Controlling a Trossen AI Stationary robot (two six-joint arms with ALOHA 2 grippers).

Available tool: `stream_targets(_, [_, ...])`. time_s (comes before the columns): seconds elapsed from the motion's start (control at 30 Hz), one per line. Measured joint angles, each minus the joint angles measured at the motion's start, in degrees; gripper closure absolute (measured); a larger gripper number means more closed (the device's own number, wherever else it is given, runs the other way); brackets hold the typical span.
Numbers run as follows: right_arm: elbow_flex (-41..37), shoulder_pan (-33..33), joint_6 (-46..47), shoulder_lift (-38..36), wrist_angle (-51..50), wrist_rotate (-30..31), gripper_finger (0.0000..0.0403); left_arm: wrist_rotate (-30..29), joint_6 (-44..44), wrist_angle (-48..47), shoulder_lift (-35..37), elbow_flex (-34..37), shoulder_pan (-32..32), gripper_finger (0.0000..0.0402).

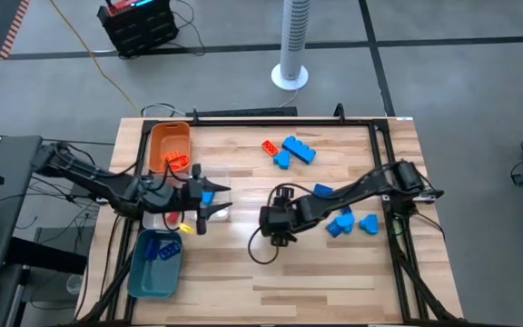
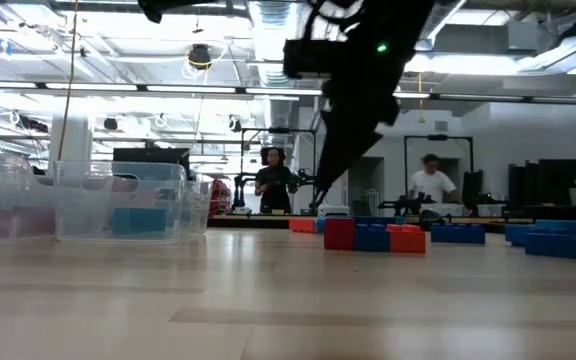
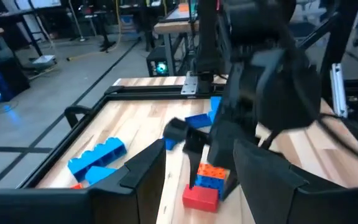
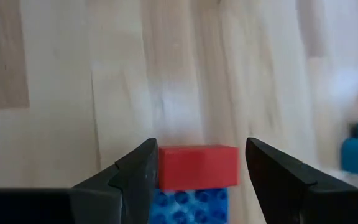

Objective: Sort blocks
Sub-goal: Put the red block into the left transparent bin

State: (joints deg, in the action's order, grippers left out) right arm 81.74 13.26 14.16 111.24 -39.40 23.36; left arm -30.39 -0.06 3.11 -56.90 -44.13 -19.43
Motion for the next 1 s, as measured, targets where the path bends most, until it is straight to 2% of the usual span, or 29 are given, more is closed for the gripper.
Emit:
stream_targets(0.13, [4.3,-1.7,2.1,3.7,-6.1,-2.5,0.0152,0.1,-0.4,-4.0,1.5,0.5,-2.2,0.0219])
stream_targets(0.3, [5.3,-3.0,-3.8,4.3,-8.8,-8.5,0.0151,0.0,-1.0,-7.2,2.2,0.5,-5.0,0.0219])
stream_targets(0.5, [5.3,-4.2,-8.2,4.0,-11.4,-9.7,0.0151,0.0,0.7,-7.2,2.2,0.5,-6.1,0.0219])
stream_targets(0.83, [5.3,-5.4,-8.9,4.2,-14.5,-11.7,0.0152,-0.2,0.9,-10.0,2.2,0.5,-6.1,0.0219])
stream_targets(1.0, [5.4,-5.5,-9.1,4.2,-12.1,-11.7,0.0158,-2.1,1.1,-10.2,2.2,0.5,-6.1,0.0219])
